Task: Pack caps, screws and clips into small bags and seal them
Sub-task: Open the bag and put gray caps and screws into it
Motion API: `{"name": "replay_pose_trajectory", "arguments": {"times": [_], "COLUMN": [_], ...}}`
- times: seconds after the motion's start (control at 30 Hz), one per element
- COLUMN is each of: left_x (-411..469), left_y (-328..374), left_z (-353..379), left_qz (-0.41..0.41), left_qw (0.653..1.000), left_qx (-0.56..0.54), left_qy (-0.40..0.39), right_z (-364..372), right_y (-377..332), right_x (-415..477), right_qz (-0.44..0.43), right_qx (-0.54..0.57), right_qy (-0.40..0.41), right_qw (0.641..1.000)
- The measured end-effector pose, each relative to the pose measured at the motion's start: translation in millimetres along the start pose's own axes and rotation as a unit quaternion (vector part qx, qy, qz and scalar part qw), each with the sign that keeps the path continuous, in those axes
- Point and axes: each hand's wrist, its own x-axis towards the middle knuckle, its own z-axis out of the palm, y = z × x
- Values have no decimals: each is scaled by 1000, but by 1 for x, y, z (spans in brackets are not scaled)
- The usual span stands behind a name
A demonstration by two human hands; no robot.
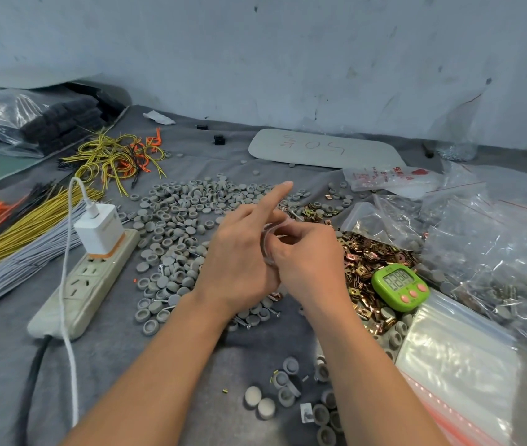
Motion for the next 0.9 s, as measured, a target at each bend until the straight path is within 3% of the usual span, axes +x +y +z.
{"name": "replay_pose_trajectory", "arguments": {"times": [0.1,0.33,0.53,0.67,0.7,0.77,0.83,0.9], "left_x": [0,4,4,8,9,11,11,11], "left_y": [1,-8,-11,-15,-16,-18,-21,-24], "left_z": [1,-1,6,2,-1,-7,-12,-16], "left_qz": [0,-7,-23,-80,-98,-123,-132,-140], "left_qw": [1000,1000,997,980,971,955,942,933], "left_qx": [-4,22,47,112,119,126,133,138], "left_qy": [5,-8,52,145,182,240,280,302], "right_z": [-2,-8,-7,-12,-14,-13,-7,3], "right_y": [-3,-6,-13,-16,-14,-9,-8,-8], "right_x": [-1,-2,-7,-4,-3,-5,-12,-20], "right_qz": [-5,-33,-88,-31,-19,-15,-34,-55], "right_qx": [-50,-14,117,261,223,42,-95,-191], "right_qy": [-3,-54,-76,22,42,18,-77,-186], "right_qw": [999,998,986,965,974,999,992,962]}}
